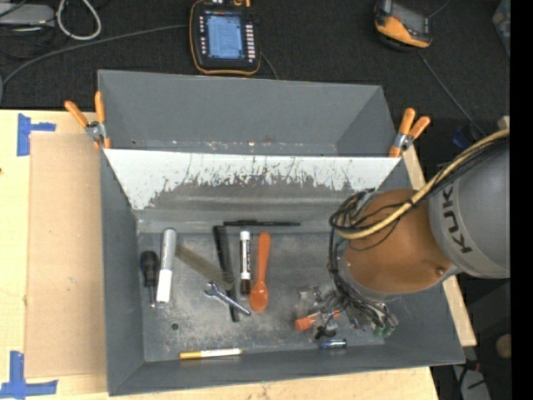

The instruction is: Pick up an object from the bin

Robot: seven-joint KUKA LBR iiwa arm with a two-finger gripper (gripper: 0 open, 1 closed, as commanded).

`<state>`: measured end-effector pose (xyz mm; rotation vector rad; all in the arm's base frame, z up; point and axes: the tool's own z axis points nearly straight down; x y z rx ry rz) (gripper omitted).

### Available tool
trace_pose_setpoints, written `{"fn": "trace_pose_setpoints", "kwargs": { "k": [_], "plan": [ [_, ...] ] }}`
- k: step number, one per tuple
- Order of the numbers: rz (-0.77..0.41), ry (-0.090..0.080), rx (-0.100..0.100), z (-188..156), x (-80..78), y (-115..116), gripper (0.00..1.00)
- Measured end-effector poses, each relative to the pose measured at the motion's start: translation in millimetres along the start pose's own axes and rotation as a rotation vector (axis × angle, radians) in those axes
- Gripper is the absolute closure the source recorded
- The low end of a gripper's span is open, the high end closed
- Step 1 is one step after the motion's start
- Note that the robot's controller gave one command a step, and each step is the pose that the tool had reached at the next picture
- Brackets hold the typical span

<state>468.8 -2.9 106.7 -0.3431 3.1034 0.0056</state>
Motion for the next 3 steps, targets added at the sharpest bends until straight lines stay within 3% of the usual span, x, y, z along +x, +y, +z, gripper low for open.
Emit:
{"fn": "trace_pose_setpoints", "kwargs": {
  "k": [1,2,3],
  "plan": [
    [0.002,0.006,-0.002,14.3,1.7,0.0,1.0],
    [0.004,0.003,-0.002,1.5,0.2,0.5,1.0],
    [0.008,0.005,-0.002,-78.5,-0.8,0.9,1.0]
  ]
}}
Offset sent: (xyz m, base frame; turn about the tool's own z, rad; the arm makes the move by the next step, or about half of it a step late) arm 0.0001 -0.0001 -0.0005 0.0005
